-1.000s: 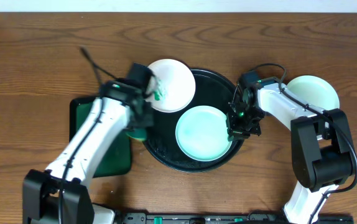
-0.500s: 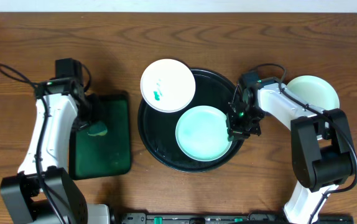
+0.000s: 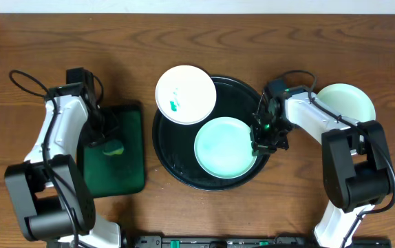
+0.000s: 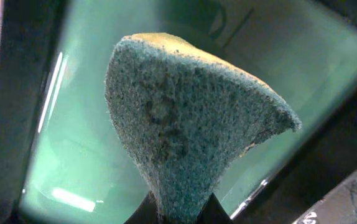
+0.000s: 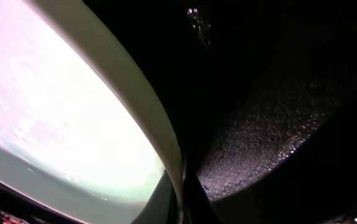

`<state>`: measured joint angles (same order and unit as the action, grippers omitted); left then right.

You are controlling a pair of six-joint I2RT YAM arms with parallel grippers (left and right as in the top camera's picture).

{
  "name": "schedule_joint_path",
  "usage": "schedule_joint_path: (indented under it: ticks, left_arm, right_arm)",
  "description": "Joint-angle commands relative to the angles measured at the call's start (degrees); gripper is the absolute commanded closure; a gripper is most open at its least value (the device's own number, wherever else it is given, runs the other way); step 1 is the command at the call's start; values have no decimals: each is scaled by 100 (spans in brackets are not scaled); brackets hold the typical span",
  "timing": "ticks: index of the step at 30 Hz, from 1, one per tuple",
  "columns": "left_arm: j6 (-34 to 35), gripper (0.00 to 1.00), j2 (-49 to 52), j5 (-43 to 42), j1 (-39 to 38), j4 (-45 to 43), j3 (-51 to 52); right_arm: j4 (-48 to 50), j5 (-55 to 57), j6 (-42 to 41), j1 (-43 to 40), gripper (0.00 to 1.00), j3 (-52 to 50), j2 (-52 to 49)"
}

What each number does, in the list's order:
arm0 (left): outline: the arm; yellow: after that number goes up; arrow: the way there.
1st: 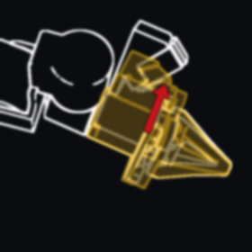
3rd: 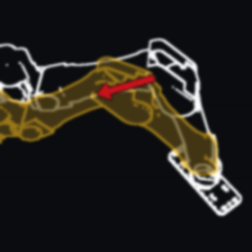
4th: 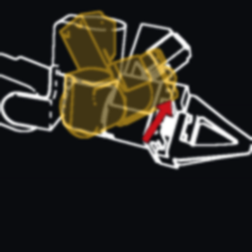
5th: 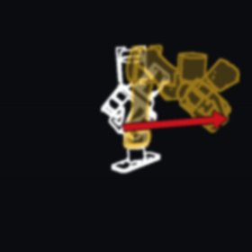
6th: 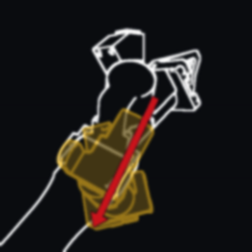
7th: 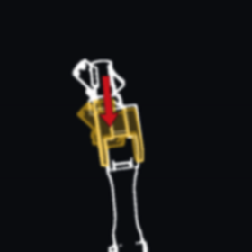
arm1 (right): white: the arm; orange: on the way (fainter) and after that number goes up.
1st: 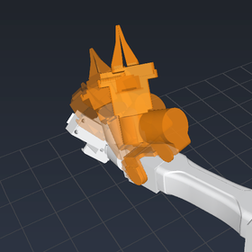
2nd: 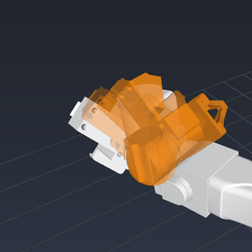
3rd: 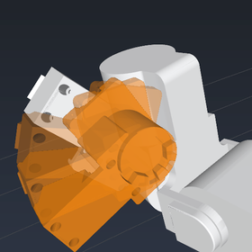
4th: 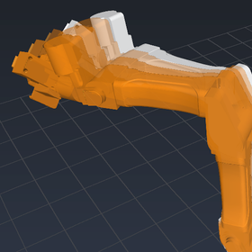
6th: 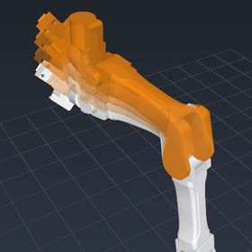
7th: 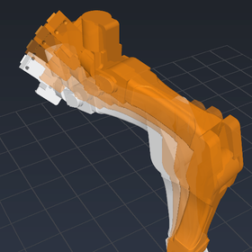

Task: Clean dirty plates on tray and stack at the side
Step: 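Lift the scrubbed plate off the black tray with the right gripper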

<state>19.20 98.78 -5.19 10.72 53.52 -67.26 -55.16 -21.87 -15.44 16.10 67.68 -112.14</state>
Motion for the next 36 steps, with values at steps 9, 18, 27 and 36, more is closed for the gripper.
schedule_joint_path:
  ticks: [9, 18, 27, 36]
  left_arm:
    - [-157, 93, 17, -236, 9, -2, 39]
    - [-157, 93, 17, -238, 9, 2, 39]
    - [-157, 93, 17, -341, 9, 17, 39]
    - [-160, 93, 17, -341, 9, 20, 39]
  right_arm:
    - [358, 903, 46, 50, 99, 109, 444]
    - [345, 1419, 98, 50, 99, 140, 1484]
    - [278, 1784, 293, 118, 99, 140, 2385]
    - [-9, 3088, 450, 977, 99, 140, 2559]
